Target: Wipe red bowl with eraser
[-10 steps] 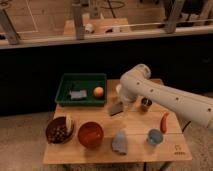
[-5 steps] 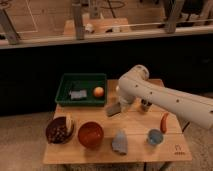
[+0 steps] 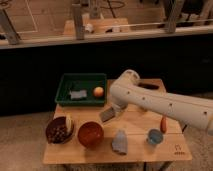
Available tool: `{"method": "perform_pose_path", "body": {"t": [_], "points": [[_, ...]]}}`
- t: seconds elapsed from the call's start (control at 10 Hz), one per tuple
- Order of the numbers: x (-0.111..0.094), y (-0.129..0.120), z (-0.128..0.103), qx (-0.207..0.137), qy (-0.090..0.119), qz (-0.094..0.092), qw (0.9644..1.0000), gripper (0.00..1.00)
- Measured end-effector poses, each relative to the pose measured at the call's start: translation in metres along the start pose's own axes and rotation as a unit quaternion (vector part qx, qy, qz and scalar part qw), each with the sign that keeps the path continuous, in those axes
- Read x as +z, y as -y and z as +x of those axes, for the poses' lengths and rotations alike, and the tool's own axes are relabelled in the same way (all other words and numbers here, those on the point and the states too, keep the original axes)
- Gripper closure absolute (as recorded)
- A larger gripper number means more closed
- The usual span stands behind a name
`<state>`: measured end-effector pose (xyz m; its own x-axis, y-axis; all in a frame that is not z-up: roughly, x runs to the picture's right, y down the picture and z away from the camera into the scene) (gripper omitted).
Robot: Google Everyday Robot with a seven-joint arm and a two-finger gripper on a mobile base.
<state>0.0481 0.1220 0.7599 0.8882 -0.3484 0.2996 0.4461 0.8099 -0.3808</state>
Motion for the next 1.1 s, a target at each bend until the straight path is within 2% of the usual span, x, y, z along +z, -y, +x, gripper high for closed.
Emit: {"method": "perform_pose_path", "body": {"t": [0.5, 0.7, 0.8, 1.1], "points": [[-0.004, -0.009, -0.046, -0.073, 0.009, 0.017, 0.9972, 1.00], [-0.004, -0.011, -0.062, -0.102, -0.004, 0.021, 0.9946, 1.00], [0.001, -0.011, -0.075, -0.118, -0.008, 0.020, 0.9927, 1.00], [0.027, -0.012, -0.090, -0.139, -0.017, 0.014, 0.9901, 1.00]]}}
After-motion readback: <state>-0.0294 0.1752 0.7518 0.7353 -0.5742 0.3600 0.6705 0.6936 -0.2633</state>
